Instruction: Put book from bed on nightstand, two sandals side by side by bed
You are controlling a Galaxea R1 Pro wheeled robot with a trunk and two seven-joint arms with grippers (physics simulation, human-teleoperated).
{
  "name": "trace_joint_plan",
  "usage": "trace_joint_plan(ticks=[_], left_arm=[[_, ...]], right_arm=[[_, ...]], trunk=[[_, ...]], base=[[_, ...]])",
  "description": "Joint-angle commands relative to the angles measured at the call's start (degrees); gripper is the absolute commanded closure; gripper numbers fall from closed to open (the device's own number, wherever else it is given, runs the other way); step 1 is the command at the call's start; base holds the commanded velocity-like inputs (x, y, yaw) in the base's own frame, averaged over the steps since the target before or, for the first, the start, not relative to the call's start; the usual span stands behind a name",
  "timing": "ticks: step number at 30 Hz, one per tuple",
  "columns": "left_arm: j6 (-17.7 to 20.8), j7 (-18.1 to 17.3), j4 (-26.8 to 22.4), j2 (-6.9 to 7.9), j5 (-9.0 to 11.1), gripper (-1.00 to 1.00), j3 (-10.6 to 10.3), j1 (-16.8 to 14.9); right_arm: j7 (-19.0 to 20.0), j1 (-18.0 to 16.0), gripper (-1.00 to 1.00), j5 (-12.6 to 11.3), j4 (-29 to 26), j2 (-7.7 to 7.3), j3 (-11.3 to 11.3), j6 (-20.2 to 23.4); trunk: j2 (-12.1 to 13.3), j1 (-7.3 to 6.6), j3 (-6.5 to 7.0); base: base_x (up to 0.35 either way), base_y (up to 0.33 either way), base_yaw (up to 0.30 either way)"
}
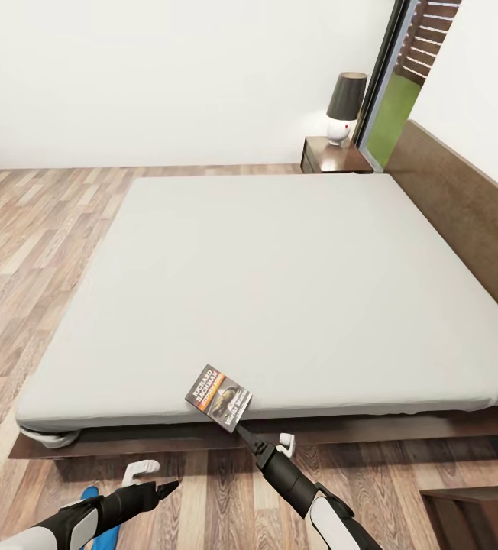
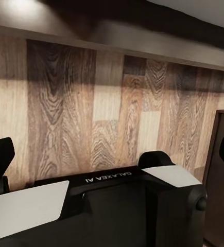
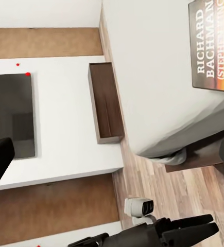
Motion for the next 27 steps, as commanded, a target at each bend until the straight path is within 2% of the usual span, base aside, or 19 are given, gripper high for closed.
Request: trace_joint_plan(ticks=[1, 27], left_arm=[[-0.01, -0.2, 0.06, 0.0, -0.03, -1.0, 0.23, -0.03], [-0.01, -0.29, 0.06, 0.0, -0.03, -1.0, 0.23, -0.03]], right_arm=[[0.11, -0.03, -1.0, -0.61, 0.01, -0.01, 0.07, 0.51], [0.27, -0.03, -1.0, -0.61, 0.01, -0.01, 0.06, 0.5]], trunk=[[-0.45, 0.23, -0.22], [-10.87, 5.94, -4.89]], base=[[0.0, 0.0, 0.0], [0.0, 0.0, 0.0]])
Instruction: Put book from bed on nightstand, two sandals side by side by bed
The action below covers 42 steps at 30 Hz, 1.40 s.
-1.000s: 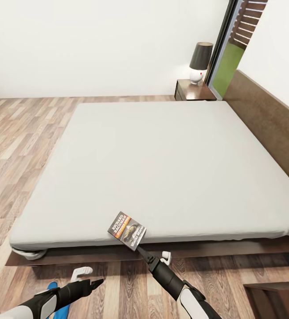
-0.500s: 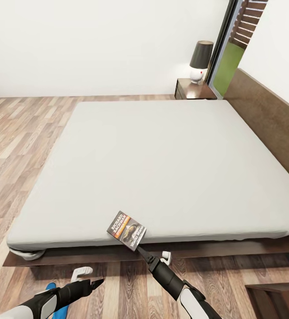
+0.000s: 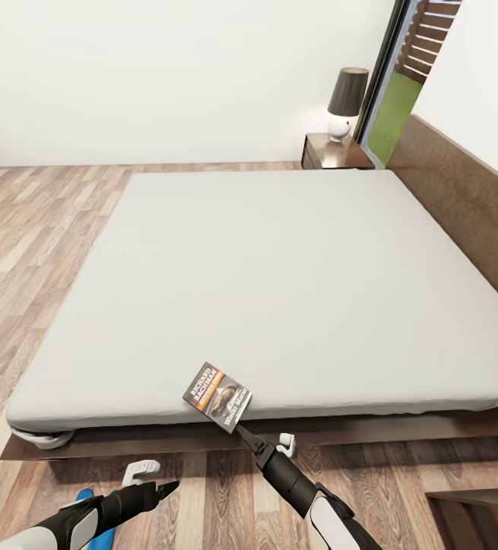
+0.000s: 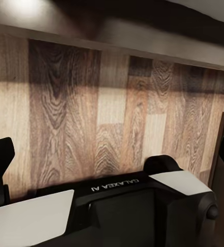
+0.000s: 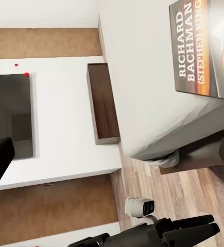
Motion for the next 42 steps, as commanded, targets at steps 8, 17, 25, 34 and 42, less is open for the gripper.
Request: trace_joint_plan(ticks=[8, 17, 25, 34, 42], left_arm=[[-0.01, -0.23, 0.06, 0.0, -0.03, -1.0, 0.24, -0.03], [-0.01, -0.2, 0.06, 0.0, -0.03, -1.0, 0.24, -0.03], [-0.01, -0.2, 0.06, 0.0, -0.03, -1.0, 0.24, -0.03], [-0.01, -0.13, 0.06, 0.0, -0.03, -1.0, 0.24, -0.03], [-0.01, -0.11, 0.06, 0.0, -0.03, -1.0, 0.24, -0.03]], right_arm=[[0.1, -0.03, -1.0, -0.61, 0.01, -0.01, 0.07, 0.51], [0.11, -0.03, -1.0, -0.61, 0.01, -0.01, 0.07, 0.53], [0.15, -0.03, -1.0, -0.61, 0.01, -0.01, 0.07, 0.51], [0.19, -0.03, -1.0, -0.61, 0.01, -0.01, 0.07, 0.51], [0.19, -0.03, -1.0, -0.65, -0.01, -0.01, -0.02, 0.51]], trunk=[[-3.25, 1.76, -1.47], [-6.86, 3.74, -3.09], [-10.06, 5.5, -4.53], [-13.67, 7.48, -6.14], [-16.88, 9.23, -7.58]], base=[[0.0, 0.0, 0.0], [0.0, 0.0, 0.0], [0.0, 0.0, 0.0], [0.0, 0.0, 0.0], [0.0, 0.0, 0.0]])
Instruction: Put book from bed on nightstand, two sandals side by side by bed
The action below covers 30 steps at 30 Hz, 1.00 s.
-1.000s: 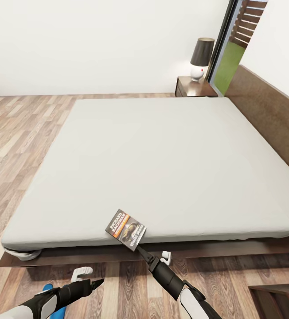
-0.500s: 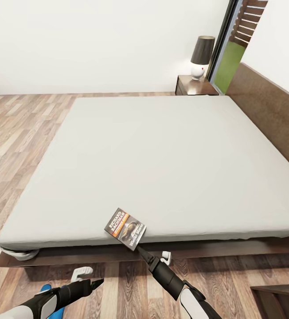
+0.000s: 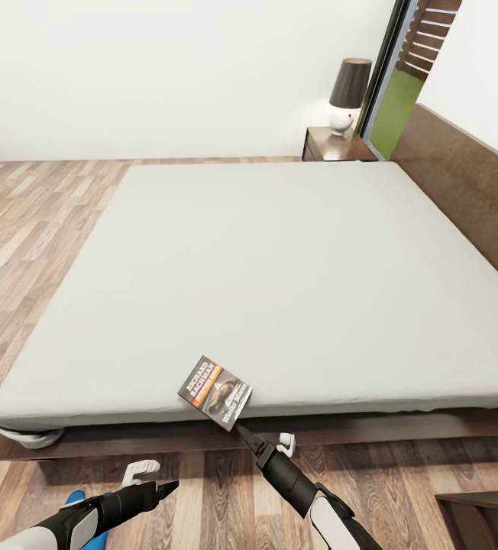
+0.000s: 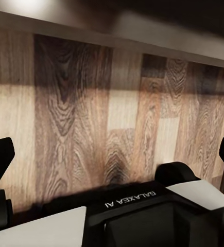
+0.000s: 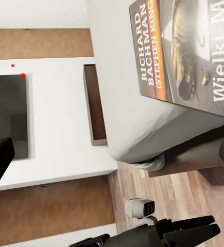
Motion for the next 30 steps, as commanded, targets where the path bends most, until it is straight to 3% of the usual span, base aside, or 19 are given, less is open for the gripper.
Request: trace_joint_plan(ticks=[1, 30], left_arm=[[-0.01, -0.2, 0.06, 0.01, -0.03, -1.0, 0.24, -0.03], [-0.01, -0.2, 0.06, 0.01, -0.03, -1.0, 0.24, -0.03]], right_arm=[[0.1, -0.03, -1.0, -0.61, 0.02, -0.01, 0.07, 0.54], [0.19, -0.03, -1.0, -0.61, -0.06, -0.01, 0.07, 0.55]], trunk=[[-0.43, 0.22, -0.22], [-12.06, 6.59, -5.42]], base=[[0.0, 0.0, 0.0], [0.0, 0.0, 0.0]])
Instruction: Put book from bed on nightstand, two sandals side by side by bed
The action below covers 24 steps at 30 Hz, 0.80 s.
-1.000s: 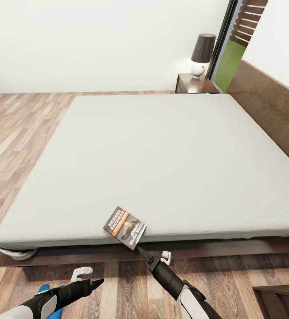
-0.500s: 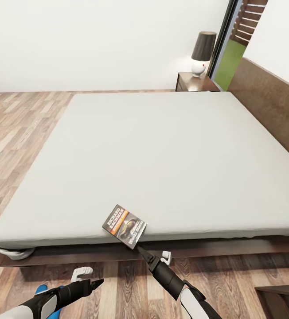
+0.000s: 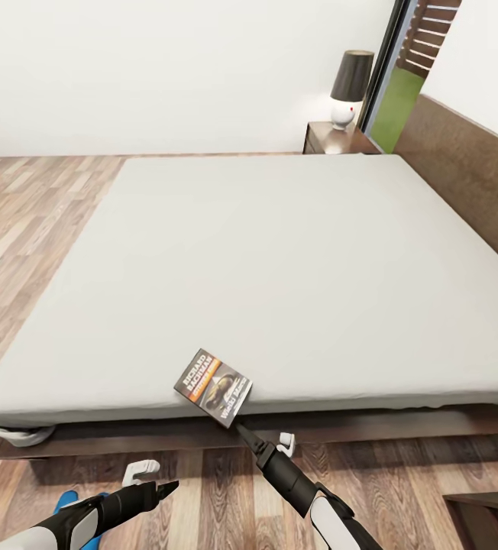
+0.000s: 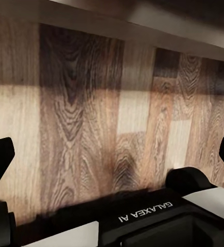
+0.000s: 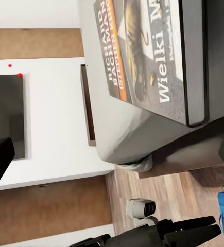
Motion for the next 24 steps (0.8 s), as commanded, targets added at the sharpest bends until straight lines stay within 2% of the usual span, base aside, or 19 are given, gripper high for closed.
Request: trace_joint_plan(ticks=[1, 16, 24], left_arm=[[-0.01, -0.2, 0.05, 0.01, -0.03, -1.0, 0.24, -0.03], [-0.01, -0.2, 0.05, -0.08, -0.03, -1.0, 0.24, -0.03], [-0.01, -0.28, 0.05, -0.06, -0.03, -1.0, 0.24, -0.03]], right_arm=[[0.1, -0.03, -1.0, -0.61, 0.03, -0.01, 0.07, 0.54], [0.1, -0.03, -1.0, -0.6, 0.03, -0.01, 0.07, 0.53], [0.1, -0.03, -1.0, -0.61, 0.06, -0.01, 0.07, 0.54]], trunk=[[-0.43, 0.22, -0.22], [-6.45, 3.52, -2.91], [-6.45, 3.52, -2.91]], base=[[0.0, 0.0, 0.0], [0.0, 0.0, 0.0], [0.0, 0.0, 0.0]])
